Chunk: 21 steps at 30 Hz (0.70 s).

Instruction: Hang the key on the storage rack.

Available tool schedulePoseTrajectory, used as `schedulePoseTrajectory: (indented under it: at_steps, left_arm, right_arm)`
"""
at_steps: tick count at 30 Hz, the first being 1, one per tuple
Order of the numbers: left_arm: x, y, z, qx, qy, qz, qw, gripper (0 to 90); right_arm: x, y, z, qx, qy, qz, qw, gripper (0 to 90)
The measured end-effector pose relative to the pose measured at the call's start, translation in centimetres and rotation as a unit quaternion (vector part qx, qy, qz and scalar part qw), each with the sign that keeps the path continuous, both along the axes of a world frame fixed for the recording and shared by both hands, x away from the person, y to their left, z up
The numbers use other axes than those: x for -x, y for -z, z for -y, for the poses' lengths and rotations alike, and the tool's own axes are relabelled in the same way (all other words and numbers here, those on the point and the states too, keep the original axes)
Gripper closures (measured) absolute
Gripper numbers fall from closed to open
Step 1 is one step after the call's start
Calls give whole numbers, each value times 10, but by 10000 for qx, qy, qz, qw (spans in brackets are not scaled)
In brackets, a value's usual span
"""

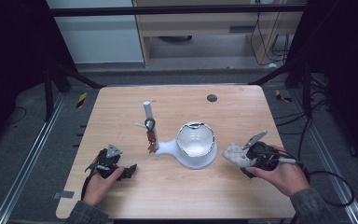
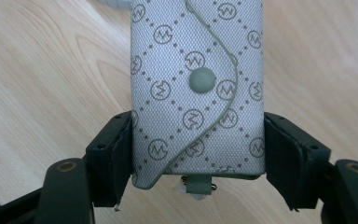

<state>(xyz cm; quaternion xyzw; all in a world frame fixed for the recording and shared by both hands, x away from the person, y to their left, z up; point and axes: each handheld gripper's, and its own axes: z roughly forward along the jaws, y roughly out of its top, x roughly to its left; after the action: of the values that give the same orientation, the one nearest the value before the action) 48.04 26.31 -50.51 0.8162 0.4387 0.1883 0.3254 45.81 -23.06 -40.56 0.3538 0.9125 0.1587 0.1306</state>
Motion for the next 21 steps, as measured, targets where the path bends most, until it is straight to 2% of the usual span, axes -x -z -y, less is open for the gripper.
schedulePoseTrajectory:
  at_steps: [6,14,21]
  left_arm:
    - [0,0,0,-1,9,0,10000,55]
    - [0,0,0,-2,7,5,10000,53]
    - [0,1,0,6,5,19,10000,42]
  right_arm:
    - [-1,-30,-22,263,-323,245,9988,303]
    - [-6,-47,-37,402,-479,351,9974,304]
    - [-11,-56,-46,505,-589,411,9961,304]
